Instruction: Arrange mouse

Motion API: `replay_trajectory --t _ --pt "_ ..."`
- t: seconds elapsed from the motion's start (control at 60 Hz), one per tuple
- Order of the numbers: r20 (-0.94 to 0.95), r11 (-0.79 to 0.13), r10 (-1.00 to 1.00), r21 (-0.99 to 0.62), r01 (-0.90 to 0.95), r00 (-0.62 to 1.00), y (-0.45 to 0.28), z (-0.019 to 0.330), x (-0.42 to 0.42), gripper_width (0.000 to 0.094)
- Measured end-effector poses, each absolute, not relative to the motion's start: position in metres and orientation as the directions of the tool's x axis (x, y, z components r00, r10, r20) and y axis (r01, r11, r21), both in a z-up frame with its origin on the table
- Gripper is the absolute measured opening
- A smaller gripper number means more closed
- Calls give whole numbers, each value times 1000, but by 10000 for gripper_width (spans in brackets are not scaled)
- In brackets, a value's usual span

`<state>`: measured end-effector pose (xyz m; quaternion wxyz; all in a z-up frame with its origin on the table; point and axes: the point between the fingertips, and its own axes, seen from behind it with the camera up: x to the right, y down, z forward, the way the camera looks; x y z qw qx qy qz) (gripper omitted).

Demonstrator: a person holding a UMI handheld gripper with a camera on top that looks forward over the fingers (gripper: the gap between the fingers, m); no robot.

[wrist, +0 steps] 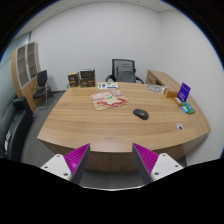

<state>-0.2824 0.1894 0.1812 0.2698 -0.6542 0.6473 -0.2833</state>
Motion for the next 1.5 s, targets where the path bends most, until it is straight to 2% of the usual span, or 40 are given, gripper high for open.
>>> replay_trajectory --t 0.367,0.7,1.033,1.5 --pt "49 -4 -998 -715 -699 -44 139 165 -271 867" --pt "77 23 -990 -729 -684 -116 61 150 -254 868" --pt "75 11 -993 -729 -685 -95 12 111 -206 867" --pt "46 -23 -999 -732 -681 -15 -21 34 -81 868"
